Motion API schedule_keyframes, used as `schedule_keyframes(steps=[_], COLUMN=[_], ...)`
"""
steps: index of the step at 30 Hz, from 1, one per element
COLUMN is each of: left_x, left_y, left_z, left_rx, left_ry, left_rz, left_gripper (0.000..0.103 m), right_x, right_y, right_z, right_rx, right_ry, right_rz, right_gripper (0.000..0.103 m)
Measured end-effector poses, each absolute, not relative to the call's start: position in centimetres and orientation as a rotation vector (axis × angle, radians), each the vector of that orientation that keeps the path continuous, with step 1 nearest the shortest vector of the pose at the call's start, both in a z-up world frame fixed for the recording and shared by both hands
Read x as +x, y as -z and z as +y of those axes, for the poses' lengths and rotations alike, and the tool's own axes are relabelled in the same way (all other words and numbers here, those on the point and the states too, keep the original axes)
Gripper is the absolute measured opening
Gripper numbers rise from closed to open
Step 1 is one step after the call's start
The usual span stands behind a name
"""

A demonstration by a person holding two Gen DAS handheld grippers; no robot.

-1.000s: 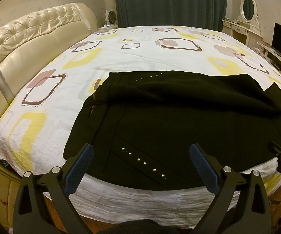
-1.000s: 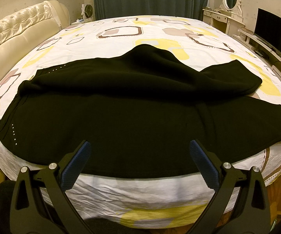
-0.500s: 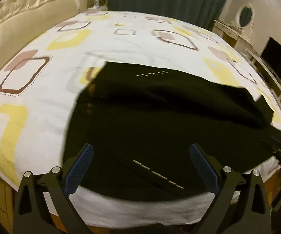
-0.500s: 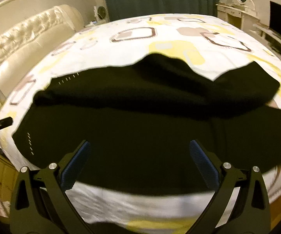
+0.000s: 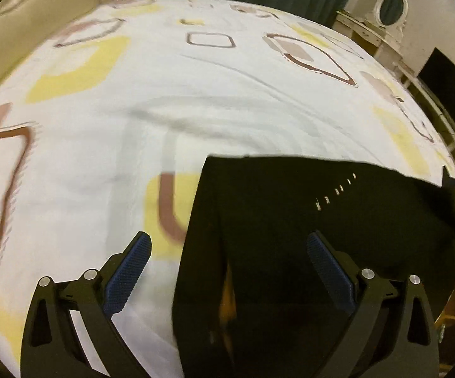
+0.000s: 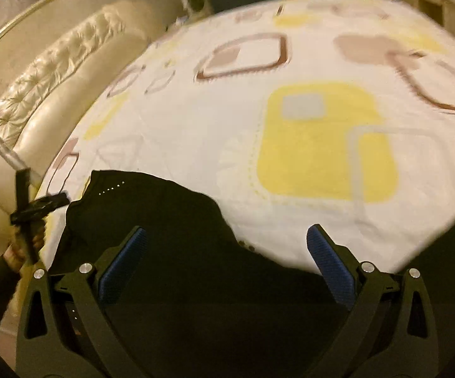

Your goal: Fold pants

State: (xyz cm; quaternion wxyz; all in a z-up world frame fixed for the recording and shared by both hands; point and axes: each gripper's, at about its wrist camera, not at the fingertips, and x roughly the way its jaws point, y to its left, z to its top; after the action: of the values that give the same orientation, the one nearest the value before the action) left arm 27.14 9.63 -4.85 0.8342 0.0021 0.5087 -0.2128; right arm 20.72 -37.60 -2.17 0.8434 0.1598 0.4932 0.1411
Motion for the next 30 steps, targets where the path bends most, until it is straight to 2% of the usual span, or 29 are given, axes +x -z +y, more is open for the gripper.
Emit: schedule_keyframes(steps=[7, 9, 11, 12, 13, 14, 15, 16, 17, 20, 22, 25, 30], left_x=[32.4, 33.0, 33.1, 33.1, 33.0, 33.1, 33.1, 33.2, 33.2, 33.1, 33.1, 33.1, 29.9], left_y=[7.7, 8.0, 7.9, 7.9, 7.7, 7.7, 7.7, 7.6, 7.5, 6.7, 5.5, 3.1, -0.2], left_z=[8.2, 8.1, 8.1, 8.1, 8.1, 8.0, 7.9, 8.0, 8.0, 7.7, 7.8, 9.4, 10.6], left_rx=[-0.021, -0.008, 0.002, 0.004, 0.017, 0.036, 0.067, 0.048, 0.031, 0.055, 0.021, -0.087, -0.107], left_ry=[0.535, 0.546, 0.561, 0.566, 0.567, 0.555, 0.524, 0.538, 0.555, 0.551, 0.550, 0.543, 0.571], left_rz=[1.166, 1.169, 1.163, 1.167, 1.159, 1.149, 1.139, 1.151, 1.158, 1.142, 1.110, 1.046, 0.970], left_gripper=[0.098, 0.098, 0.098, 0.097, 0.083, 0.068, 0.049, 0.040, 0.035, 0.032, 0.018, 0.015, 0.014], right_x=[24.6, 24.9, 25.1, 25.1, 25.0, 25.0, 24.9, 24.8, 24.7, 25.0, 25.2, 24.3, 19.2], right_y=[5.8, 6.6, 7.0, 7.2, 7.3, 7.4, 7.5, 7.5, 7.3, 6.1, 4.2, 1.4, -1.4], right_z=[-36.5, -36.2, -35.5, -35.0, -34.6, -34.3, -33.9, -33.7, -33.6, -33.9, -34.5, -34.2, -31.9], right_rx=[0.329, 0.344, 0.325, 0.295, 0.265, 0.239, 0.209, 0.192, 0.170, 0.110, 0.101, 0.048, -0.138], right_ry=[-0.440, -0.478, -0.515, -0.532, -0.542, -0.550, -0.548, -0.541, -0.527, -0.465, -0.406, -0.324, -0.272], right_rz=[1.171, 1.196, 1.223, 1.245, 1.262, 1.281, 1.307, 1.321, 1.324, 1.278, 1.203, 1.077, 0.931], right_gripper=[0.101, 0.098, 0.081, 0.066, 0.048, 0.037, 0.017, 0.008, 0.007, 0.005, 0.005, 0.005, 0.005])
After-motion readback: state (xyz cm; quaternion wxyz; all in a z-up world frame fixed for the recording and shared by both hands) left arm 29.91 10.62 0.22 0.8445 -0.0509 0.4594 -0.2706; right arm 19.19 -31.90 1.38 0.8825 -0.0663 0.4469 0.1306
